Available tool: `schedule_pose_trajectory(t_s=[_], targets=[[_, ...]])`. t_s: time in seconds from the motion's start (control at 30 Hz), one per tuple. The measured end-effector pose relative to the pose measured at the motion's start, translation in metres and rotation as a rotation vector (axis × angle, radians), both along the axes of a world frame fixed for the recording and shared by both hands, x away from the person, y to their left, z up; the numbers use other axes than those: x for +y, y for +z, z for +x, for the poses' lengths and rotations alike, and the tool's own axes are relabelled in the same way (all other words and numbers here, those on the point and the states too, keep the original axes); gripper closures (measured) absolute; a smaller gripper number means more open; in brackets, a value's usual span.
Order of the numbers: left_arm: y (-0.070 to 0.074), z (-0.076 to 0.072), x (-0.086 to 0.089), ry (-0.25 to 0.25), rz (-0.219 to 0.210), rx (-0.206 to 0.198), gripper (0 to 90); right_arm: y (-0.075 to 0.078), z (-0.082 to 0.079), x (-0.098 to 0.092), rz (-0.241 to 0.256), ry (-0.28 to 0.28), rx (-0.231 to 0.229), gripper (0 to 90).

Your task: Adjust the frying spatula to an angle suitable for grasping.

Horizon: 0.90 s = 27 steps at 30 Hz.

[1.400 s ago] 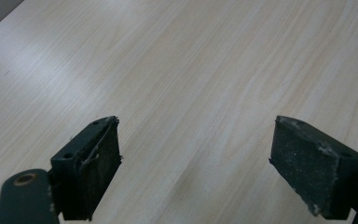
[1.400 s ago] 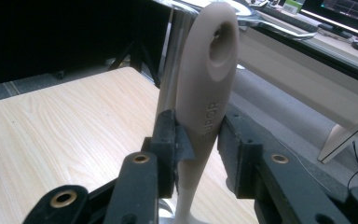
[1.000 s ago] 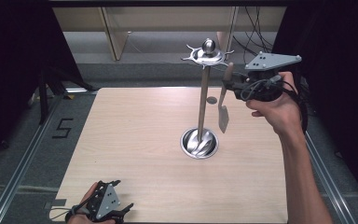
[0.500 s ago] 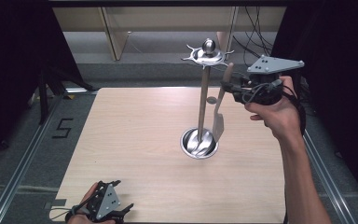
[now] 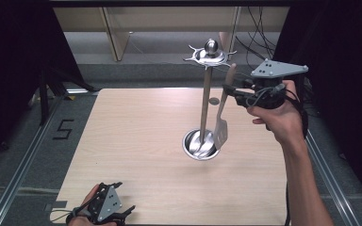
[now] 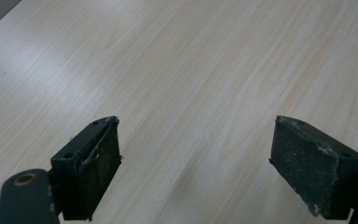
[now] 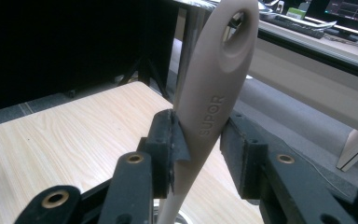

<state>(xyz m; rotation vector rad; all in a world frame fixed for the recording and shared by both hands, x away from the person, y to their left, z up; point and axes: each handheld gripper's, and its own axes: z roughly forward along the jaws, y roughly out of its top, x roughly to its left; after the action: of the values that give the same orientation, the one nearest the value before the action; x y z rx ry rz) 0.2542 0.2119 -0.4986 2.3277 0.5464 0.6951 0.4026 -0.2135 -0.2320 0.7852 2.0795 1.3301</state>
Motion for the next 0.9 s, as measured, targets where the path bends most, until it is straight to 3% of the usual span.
schedule_pose_trajectory(t_s=[0.1, 0.13, 0.17, 0.23, 0.33, 0.43, 0.53, 0.6, 0.9], targets=[[-0.002, 0.000, -0.001, 0.014, -0.024, -0.008, 15.2, 0.000, 0.002, -0.001, -0.006, 0.003, -0.026, 65.2], [-0.001, 0.000, 0.000, 0.004, -0.009, -0.003, 15.2, 0.000, 0.002, -0.002, -0.010, 0.009, -0.023, 64.3], [0.000, 0.000, 0.000, 0.000, 0.001, 0.000, 15.2, 0.000, 0.001, -0.002, 0.001, 0.008, 0.019, 63.6], [0.000, 0.000, 0.000, 0.000, -0.001, -0.001, 15.1, -0.001, 0.000, -0.003, 0.009, 0.000, 0.023, 63.2], [0.000, 0.000, 0.000, 0.000, 0.000, 0.000, 15.2, -0.003, 0.001, -0.007, 0.035, -0.015, 0.017, 53.0], [0.000, 0.000, 0.000, 0.000, -0.001, -0.001, 15.2, -0.005, 0.000, -0.011, 0.065, -0.017, 0.023, 50.3], [-0.001, 0.000, -0.001, 0.012, -0.025, -0.006, 15.1, -0.008, -0.001, -0.017, 0.079, -0.025, -0.002, 43.4], [0.000, 0.000, 0.000, -0.001, 0.000, -0.001, 15.2, -0.011, -0.003, -0.021, 0.090, -0.017, 0.005, 42.3], [0.000, 0.000, 0.000, 0.002, 0.000, -0.002, 15.2, -0.030, -0.018, -0.031, 0.095, -0.013, 0.016, 39.3]])
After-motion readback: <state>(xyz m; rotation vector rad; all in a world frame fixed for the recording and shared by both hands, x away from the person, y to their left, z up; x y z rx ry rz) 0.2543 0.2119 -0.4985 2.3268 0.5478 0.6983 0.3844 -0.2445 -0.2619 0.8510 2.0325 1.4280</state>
